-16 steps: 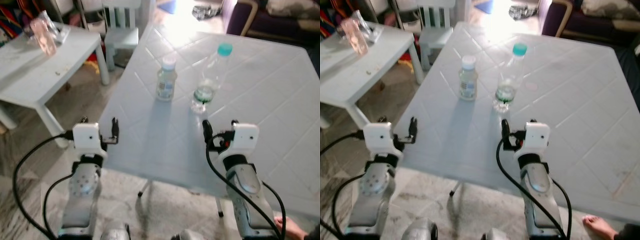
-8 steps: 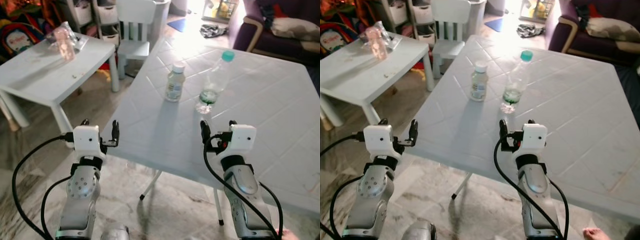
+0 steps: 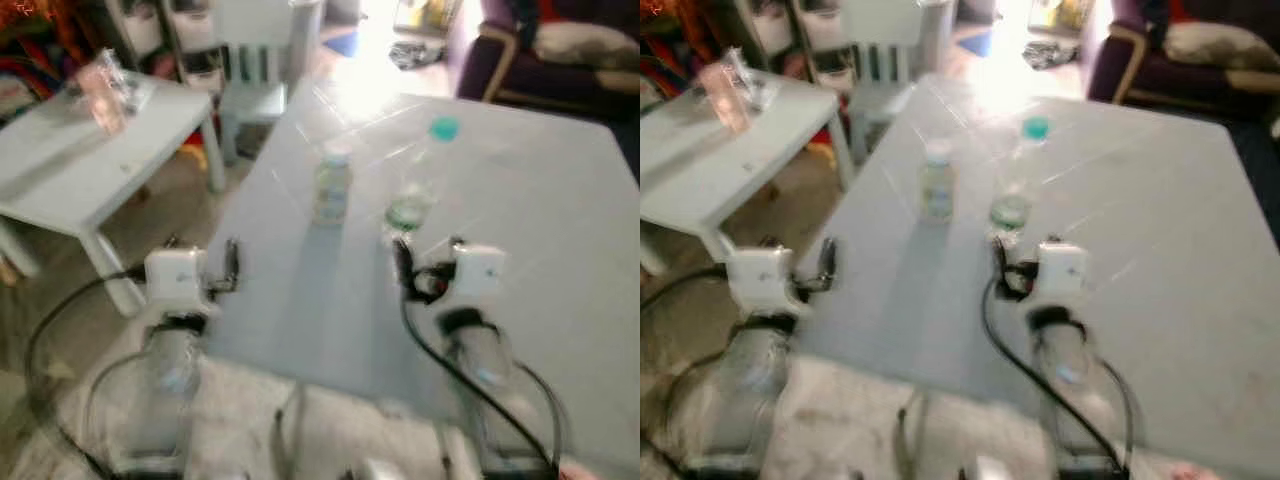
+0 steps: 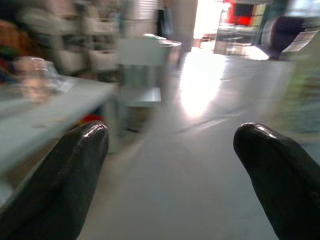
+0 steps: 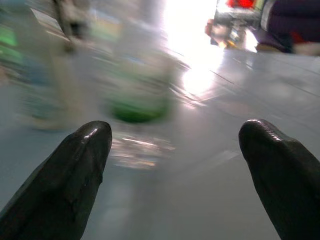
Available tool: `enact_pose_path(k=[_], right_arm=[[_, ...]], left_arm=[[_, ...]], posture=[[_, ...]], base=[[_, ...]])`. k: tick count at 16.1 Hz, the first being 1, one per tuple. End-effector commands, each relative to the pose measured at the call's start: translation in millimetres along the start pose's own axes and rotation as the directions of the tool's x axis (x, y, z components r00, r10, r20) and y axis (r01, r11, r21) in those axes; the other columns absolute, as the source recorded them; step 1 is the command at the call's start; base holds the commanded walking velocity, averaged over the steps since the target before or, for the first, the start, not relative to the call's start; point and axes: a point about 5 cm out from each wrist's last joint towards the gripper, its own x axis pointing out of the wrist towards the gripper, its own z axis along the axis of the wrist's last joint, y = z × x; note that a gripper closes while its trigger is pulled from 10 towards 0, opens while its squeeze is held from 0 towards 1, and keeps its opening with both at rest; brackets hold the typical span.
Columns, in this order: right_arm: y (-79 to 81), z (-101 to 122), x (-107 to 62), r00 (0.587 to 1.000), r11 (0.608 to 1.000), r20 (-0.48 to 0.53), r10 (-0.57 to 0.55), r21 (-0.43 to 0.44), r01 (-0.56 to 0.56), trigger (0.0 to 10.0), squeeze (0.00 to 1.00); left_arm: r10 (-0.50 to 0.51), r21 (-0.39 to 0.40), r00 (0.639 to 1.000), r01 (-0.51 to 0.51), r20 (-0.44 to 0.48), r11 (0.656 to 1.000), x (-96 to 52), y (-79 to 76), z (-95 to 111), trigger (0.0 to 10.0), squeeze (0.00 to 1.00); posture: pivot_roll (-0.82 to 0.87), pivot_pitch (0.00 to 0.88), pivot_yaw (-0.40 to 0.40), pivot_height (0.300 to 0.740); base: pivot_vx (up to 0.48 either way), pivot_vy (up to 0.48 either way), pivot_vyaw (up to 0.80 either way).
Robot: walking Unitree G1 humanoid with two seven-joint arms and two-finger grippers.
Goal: Restocking fridge
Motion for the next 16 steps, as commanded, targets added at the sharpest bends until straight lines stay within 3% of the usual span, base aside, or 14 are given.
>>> enact_pose_path(k=[1,9,12,16], right_arm=[[5.8,3.6,2.2,1.000,1.000,0.014,0.017,0.017,-0.017,10.0,0.00],[14.5,-0.4,3.1,0.997,0.997,-0.001,0.079,-0.006,-0.079,10.0,0.00],[19.3,31.6,8.9,0.981,0.990,0.165,0.104,-0.107,-0.087,10.0,0.00],[21.7,69.2,20.8,0.942,0.983,0.311,0.123,-0.169,-0.073,10.0,0.00]], left_arm=[[0.030,0.011,1.000,-0.030,-0.006,0.999,-2.1,9.5,-0.9,10.0,0.00],[0.035,0.015,0.999,-0.035,-0.012,0.999,-2.2,12.3,-1.9,10.0,0.00],[0.025,0.013,1.000,-0.025,-0.013,1.000,-1.6,10.4,-2.2,10.0,0.00],[0.019,0.012,1.000,-0.019,-0.008,1.000,0.3,9.2,-1.2,10.0,0.00]], posture=[[0.11,0.096,-0.059,0.740],[0.11,0.096,-0.056,0.740],[0.11,0.096,-0.051,0.740],[0.10,0.094,-0.048,0.740]], base=[[0.000,0.000,0.00],[0.000,0.000,0.00],[0.000,0.000,0.00],[0.000,0.000,0.00]])
